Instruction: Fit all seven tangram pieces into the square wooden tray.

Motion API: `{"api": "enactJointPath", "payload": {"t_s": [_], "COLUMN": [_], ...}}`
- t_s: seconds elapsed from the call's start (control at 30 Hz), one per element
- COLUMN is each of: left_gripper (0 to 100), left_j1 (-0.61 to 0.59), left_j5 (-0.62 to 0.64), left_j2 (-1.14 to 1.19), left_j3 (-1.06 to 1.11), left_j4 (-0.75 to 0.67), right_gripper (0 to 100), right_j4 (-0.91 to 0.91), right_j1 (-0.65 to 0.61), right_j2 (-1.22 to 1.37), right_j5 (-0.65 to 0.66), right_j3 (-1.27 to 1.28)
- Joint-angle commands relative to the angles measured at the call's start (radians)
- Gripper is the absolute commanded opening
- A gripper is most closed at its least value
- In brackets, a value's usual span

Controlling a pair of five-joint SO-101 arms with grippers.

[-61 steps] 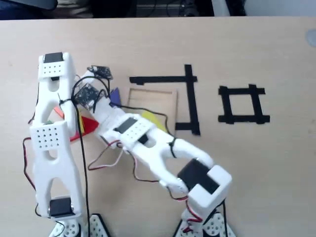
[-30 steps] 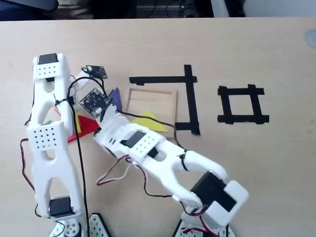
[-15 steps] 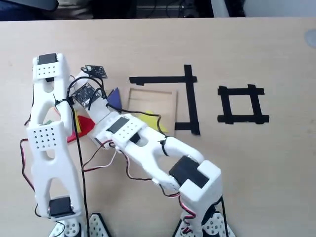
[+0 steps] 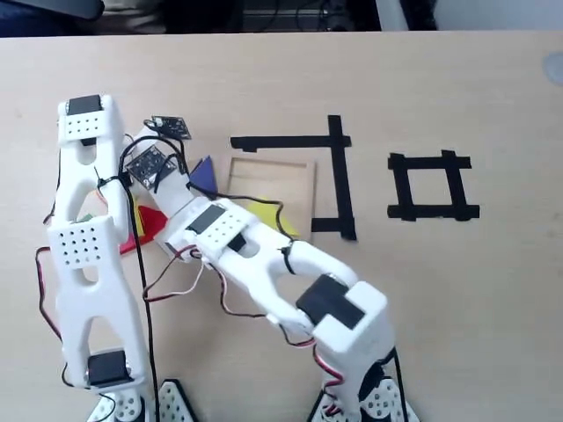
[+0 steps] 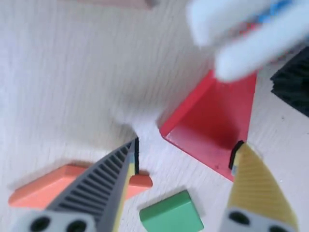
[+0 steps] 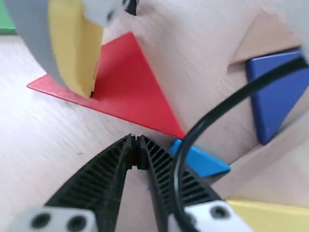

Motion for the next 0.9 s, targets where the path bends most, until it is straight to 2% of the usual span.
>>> {"api": "enactJointPath", "payload": {"t_s": [0.0, 0.27, 0.87], "left_gripper": [32, 32, 32], "left_j1": [-0.007, -0.005, 0.018], "left_j5": [-0.003, -0.003, -0.003], "left_j2": [-0.012, -0.012, -0.012], "left_j3": [-0.025, -0.030, -0.007], "left_j4": [0.011, 0.011, 0.011], "right_gripper": [1.1, 1.1, 1.1], "right_j4": [0.081, 0.252, 0.215], "right_j1": [0.018, 0.032, 0.031], "right_j2": [0.025, 0.157, 0.171], "right_j5": [-0.006, -0.003, 0.005], "right_j3": [-0.133, -0.341, -0.360]}}
